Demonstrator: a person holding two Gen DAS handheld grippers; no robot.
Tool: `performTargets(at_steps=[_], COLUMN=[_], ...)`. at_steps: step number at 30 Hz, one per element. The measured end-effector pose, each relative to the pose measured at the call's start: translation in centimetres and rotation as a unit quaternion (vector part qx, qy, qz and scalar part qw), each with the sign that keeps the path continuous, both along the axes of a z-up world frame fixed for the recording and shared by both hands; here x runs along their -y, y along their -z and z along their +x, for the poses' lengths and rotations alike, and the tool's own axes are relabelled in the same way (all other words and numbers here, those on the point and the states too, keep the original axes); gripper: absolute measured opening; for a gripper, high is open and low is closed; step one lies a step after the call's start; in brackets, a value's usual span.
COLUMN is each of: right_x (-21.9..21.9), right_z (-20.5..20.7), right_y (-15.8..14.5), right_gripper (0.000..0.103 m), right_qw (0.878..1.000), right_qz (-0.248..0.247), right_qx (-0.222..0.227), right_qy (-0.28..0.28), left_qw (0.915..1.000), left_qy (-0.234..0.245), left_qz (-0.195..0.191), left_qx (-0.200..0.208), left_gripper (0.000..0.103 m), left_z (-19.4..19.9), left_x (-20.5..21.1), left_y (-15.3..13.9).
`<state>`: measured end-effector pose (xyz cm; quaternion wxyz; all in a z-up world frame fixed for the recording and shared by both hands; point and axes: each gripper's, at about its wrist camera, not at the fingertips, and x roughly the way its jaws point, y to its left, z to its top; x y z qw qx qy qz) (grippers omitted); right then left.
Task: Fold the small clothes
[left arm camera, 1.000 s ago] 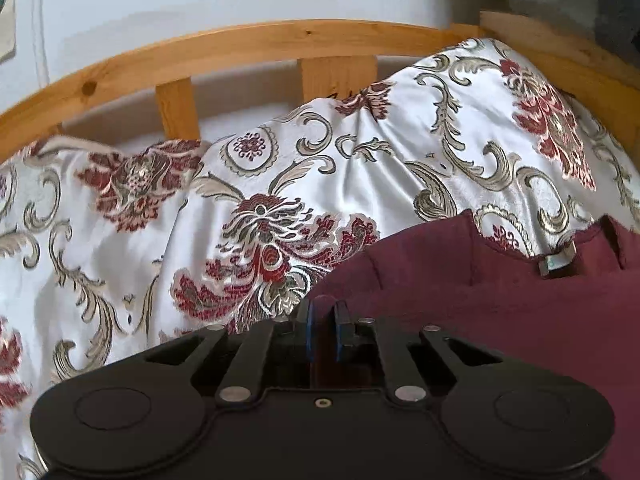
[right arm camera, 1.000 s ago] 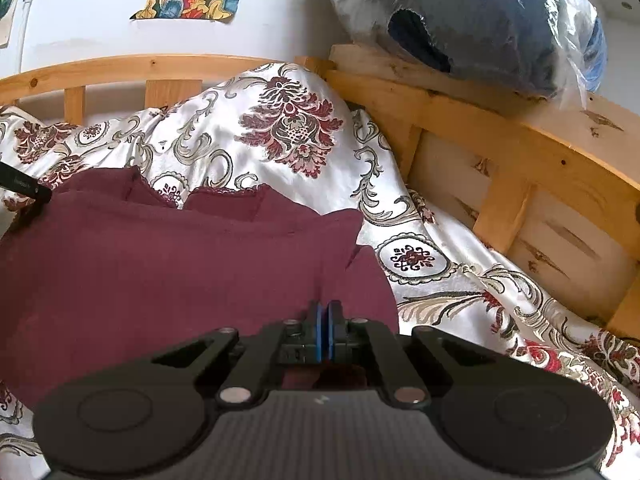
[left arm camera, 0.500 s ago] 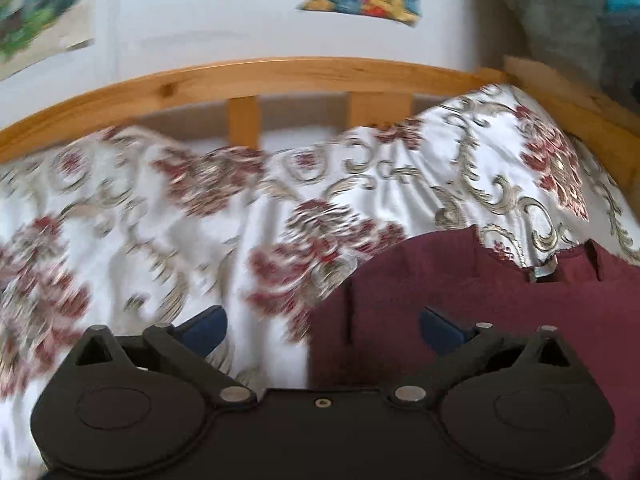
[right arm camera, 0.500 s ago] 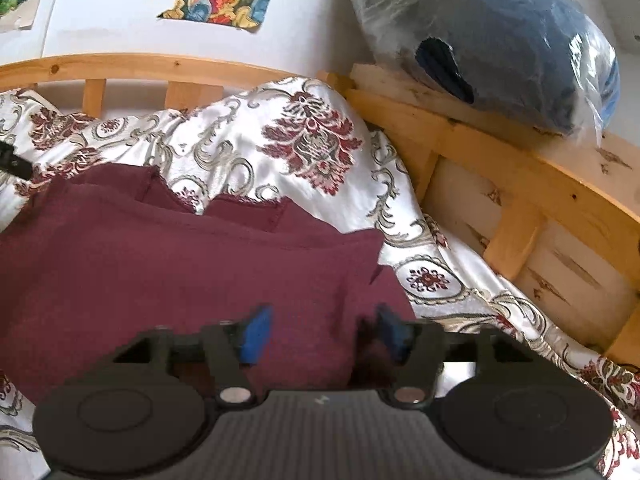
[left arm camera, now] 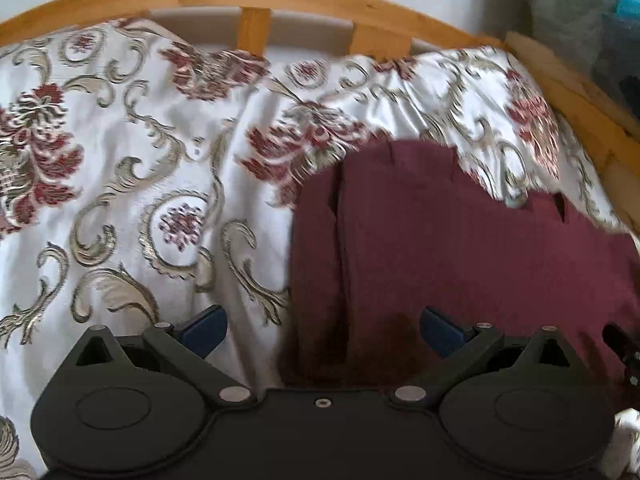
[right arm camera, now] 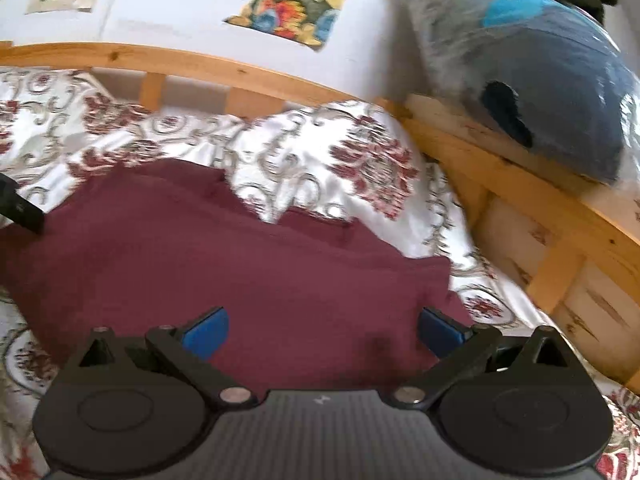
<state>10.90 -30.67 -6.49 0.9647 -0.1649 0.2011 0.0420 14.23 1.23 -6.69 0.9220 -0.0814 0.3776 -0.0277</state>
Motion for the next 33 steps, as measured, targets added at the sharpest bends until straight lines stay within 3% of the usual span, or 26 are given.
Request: performTargets(at_steps=[4, 8, 13, 18, 33], right_x=[-1.2, -2.2, -1.7, -1.1, -1.3], right_z=[0.2, 0.8, 1.0, 0.9, 1.1], right_y=[0.8, 2.1, 2.4, 2.5, 2.7], right_gripper=[0.103, 0.103, 0.103, 0.103, 0.103], right_qw=[0.999, 0.997, 0.996, 0.996, 0.995], right_qz=[-0.01, -0.045, -0.029, -0.021, -0.029], right_qx=[-0.023, -0.059, -0.072, -0.081, -0.086], right_qy=[-0.026, -0.036, -0.04, -0.042, -0.041], left_qw=[0.9994, 0.999, 0.9979, 0.9988, 0.9986], left_qy=[0.032, 0.031, 0.048, 0.035, 0.04], left_qz=[0.012, 0.03, 0.042, 0.015, 0.013], left_qx=[0.005, 0.005, 0.003, -0.031, -0.032], left_gripper=[0.102, 0.102, 0.102, 0.103, 0.103], left_z=[-0.1, 0.9, 2.3, 3.5, 3.5], left_x=[0.7, 1.6, 2.2, 1.7, 1.5], left_y=[0.4, 0.6, 1.1, 2.3, 2.7])
